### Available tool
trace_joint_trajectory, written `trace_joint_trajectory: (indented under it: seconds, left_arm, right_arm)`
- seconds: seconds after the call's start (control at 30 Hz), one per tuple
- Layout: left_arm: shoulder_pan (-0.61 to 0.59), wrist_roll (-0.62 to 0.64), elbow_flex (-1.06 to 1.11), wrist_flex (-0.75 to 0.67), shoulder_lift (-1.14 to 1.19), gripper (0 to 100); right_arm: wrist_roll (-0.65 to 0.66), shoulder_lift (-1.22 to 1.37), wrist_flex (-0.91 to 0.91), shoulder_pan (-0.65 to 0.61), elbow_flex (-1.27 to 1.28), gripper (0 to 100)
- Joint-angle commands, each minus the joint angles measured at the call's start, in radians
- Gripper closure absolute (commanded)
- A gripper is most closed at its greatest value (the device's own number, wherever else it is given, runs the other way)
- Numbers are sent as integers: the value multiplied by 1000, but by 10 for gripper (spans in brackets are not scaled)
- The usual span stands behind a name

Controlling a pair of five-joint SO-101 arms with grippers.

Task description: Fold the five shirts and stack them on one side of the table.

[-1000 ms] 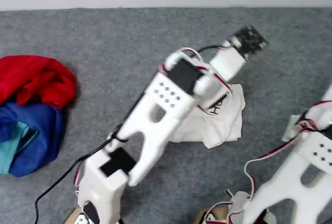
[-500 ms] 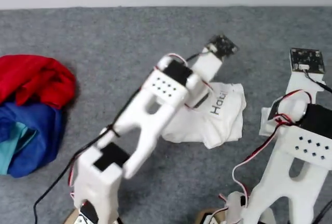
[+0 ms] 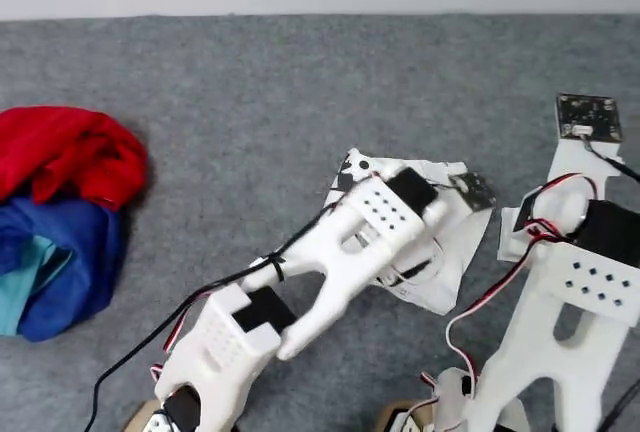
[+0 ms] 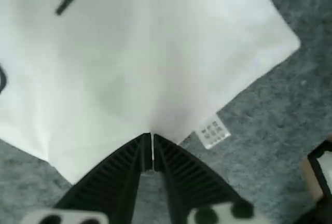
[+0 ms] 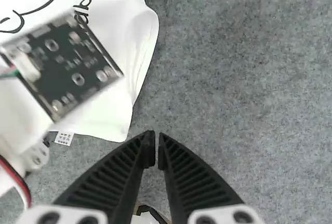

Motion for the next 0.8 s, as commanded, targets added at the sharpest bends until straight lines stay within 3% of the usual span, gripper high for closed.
trace_joint_trajectory:
  seconds: [0.0, 0.2, 0.5, 0.77]
  left_arm:
    - [23, -6, 2, 29, -64, 985]
    - [-83, 0, 42, 31, -121, 985]
    - [-382, 21, 58, 31, -508, 985]
    - [-687, -5, 265, 31, -769, 985]
  right_arm:
    - [5, -22, -8, -13, -6, 973]
    - [2, -16, -28, -15, -5, 971]
    - [0, -15, -105, -21, 124, 966]
    - [-74, 12, -282, -51, 233, 816]
